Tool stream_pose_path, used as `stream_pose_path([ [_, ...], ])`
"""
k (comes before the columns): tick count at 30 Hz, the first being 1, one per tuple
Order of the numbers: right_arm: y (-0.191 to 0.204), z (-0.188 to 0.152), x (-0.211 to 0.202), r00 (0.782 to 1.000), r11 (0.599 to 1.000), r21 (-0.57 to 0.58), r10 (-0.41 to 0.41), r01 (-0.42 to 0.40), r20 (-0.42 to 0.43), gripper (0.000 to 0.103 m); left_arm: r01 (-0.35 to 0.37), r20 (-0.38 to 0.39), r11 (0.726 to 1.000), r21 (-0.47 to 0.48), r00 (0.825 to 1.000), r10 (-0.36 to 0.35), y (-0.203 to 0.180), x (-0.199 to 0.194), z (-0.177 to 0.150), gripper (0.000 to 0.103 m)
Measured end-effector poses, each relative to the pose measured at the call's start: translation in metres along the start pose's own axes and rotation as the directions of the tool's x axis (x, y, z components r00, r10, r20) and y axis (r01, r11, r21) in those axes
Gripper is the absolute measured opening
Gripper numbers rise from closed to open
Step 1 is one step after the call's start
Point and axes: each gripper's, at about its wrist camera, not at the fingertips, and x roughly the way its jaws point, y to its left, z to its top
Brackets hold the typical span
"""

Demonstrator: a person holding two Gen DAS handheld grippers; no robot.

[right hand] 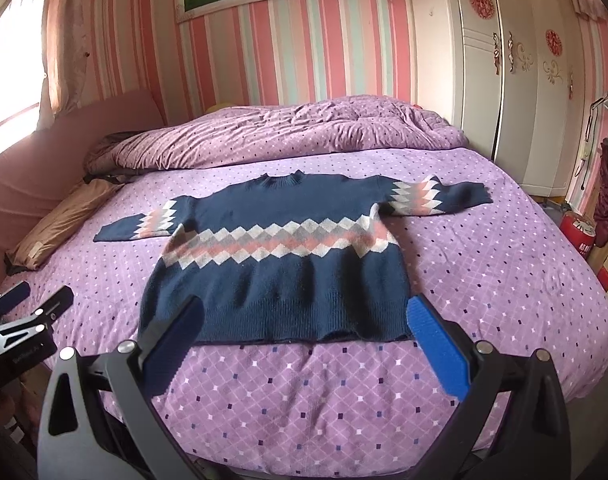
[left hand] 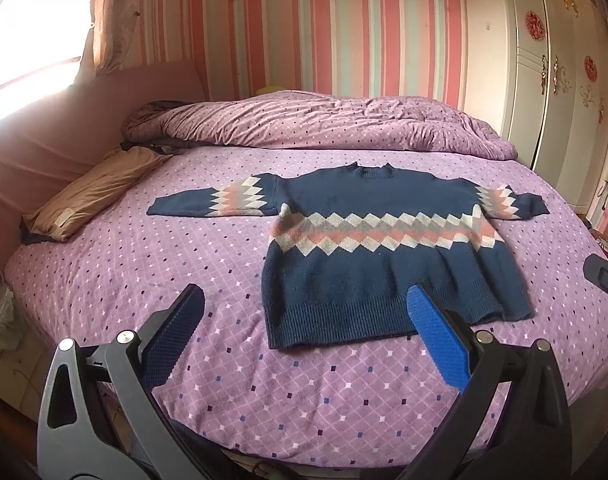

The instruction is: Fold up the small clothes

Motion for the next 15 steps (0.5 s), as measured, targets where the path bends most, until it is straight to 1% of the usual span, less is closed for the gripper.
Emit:
stream_pose_path([
  [6,0.004,0.000,-0.001,1.000,1.000,-0.029,-0.007,0.007,0.000,0.102,-0.003,0.003,1.000,-0.002,1.000,0.003,0.002,-0.003,0.000,0.100],
  [10,0.000,-0.001,-0.001,1.000,1.000,-0.030,0.000,-0.001,-0.006,0.102,-0.002,0.006,1.000,-0.004,1.000,0.002,0.004,-0.004,0.000,0.100],
  [13,-0.014,0.003,0.002,1.000,0.999,-0.018,-0.028,0.028,0.000,0.101,-0.021,0.015,1.000,0.014,1.000,0.021,0.003,-0.005,0.002,0.100],
  [15,-0.027,0.009,0.005,0.999,0.999,-0.011,-0.048,0.048,0.006,0.101,-0.021,0.021,1.000,0.021,1.000,0.021,0.001,-0.004,0.007,0.100],
])
